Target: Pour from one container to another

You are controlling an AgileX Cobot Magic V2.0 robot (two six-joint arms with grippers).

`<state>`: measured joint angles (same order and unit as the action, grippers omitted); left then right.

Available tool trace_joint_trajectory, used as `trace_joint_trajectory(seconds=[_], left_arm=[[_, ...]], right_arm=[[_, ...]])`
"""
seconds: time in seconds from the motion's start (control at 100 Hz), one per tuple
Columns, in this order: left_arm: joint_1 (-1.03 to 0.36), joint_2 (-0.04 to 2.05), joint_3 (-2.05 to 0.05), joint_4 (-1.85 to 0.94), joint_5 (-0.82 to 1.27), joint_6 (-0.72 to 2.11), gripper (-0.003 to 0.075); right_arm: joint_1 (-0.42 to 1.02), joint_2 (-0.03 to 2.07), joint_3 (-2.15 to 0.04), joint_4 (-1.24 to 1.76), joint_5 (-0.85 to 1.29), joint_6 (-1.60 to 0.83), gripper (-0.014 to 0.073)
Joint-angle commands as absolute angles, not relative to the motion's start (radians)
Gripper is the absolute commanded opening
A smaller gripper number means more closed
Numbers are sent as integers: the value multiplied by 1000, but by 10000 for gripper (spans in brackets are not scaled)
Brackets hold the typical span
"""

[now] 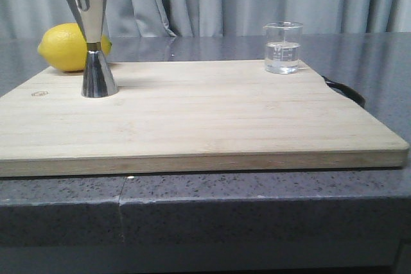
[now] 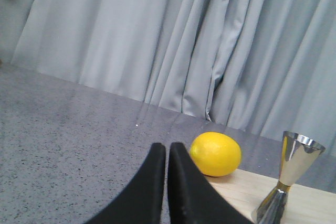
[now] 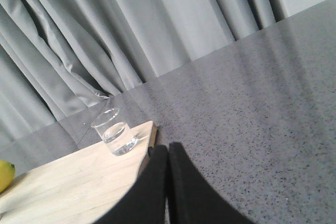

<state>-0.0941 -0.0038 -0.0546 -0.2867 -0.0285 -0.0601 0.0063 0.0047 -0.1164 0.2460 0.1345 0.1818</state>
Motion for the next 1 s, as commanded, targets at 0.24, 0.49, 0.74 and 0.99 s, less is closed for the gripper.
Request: trace_joint_trajectory(seconds=[0.24,0.49,0.74,0.99], left_arm=[[-93,235,-290,-297,106,-63,-19],[-93,444,-410,-297,169,-57,-19],[-141,564,-433,-297,156,52,-14],[-323,629,-433,-297,32,172,353]], right_arm=[[1,279,-372,233,247,28,-74],[1,470,-481,233,265,-42,-74],[16,598,-496,233,242,-84,-18],[98,675,-497,233,87,-84,426]])
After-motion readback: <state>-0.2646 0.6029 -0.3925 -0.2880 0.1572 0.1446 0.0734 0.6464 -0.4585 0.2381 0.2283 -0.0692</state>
